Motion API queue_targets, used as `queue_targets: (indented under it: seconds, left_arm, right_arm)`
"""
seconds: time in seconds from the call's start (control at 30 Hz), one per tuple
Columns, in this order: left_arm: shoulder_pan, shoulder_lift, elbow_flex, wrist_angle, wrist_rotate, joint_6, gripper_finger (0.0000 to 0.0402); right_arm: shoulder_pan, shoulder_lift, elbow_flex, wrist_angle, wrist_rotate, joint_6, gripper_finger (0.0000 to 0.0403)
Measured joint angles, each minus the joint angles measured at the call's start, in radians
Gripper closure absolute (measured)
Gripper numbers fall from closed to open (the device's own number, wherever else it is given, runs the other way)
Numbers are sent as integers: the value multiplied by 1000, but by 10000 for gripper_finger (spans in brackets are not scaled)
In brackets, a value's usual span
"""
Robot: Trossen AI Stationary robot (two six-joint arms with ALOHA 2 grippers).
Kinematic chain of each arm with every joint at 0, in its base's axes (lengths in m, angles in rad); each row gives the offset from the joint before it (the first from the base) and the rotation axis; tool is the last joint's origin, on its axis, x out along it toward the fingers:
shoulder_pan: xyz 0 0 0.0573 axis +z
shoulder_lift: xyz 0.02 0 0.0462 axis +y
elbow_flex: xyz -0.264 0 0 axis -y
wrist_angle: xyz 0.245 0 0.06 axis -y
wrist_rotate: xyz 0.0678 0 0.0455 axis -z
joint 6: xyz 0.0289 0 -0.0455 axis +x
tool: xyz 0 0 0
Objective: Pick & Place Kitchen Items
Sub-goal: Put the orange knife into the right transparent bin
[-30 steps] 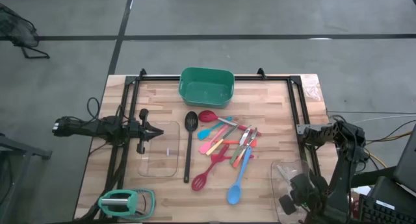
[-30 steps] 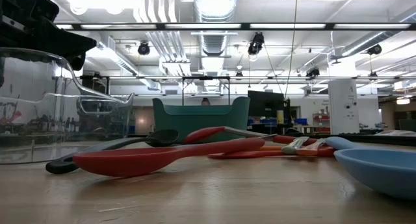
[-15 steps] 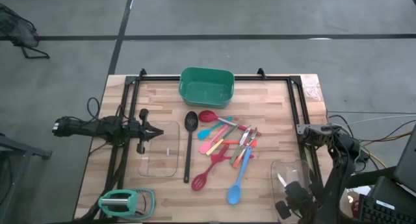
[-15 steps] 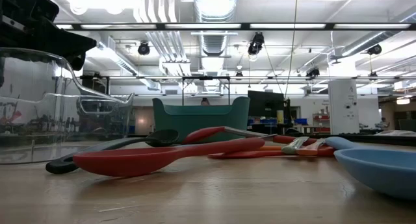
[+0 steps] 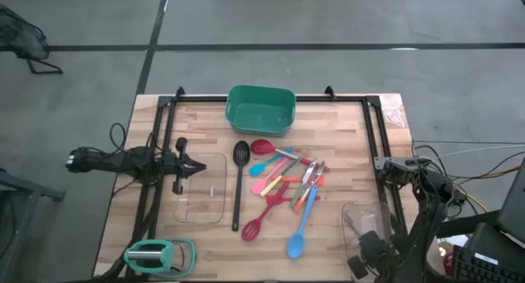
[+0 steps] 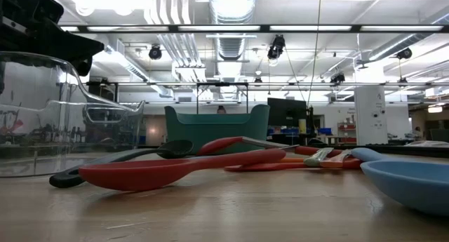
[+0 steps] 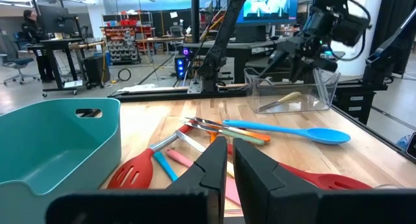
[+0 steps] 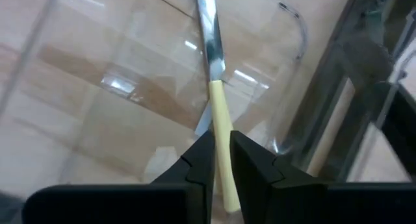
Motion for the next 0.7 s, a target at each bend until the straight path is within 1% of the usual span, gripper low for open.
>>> queue_targets:
  seconds: [0.07, 0.17, 0.27, 0.47, 0.7]
  left_arm:
    - [0, 0, 0, 0, 0, 0, 369]
    - [0, 0, 0, 0, 0, 0, 369]
    - [0, 0, 0, 0, 0, 0, 369]
    - [0, 0, 0, 0, 0, 0, 369]
    - [0, 0, 0, 0, 0, 0, 369]
  right_arm:
    - [-6, -25, 0, 1, 12, 1, 366]
    - [-27, -64, 0, 4, 69, 2, 369]
    - [-65, -85, 0, 5, 118, -44, 366]
    - [-172, -90, 0, 10, 141, -281, 341]
    - [-298, -95, 0, 11, 172, -541, 286]
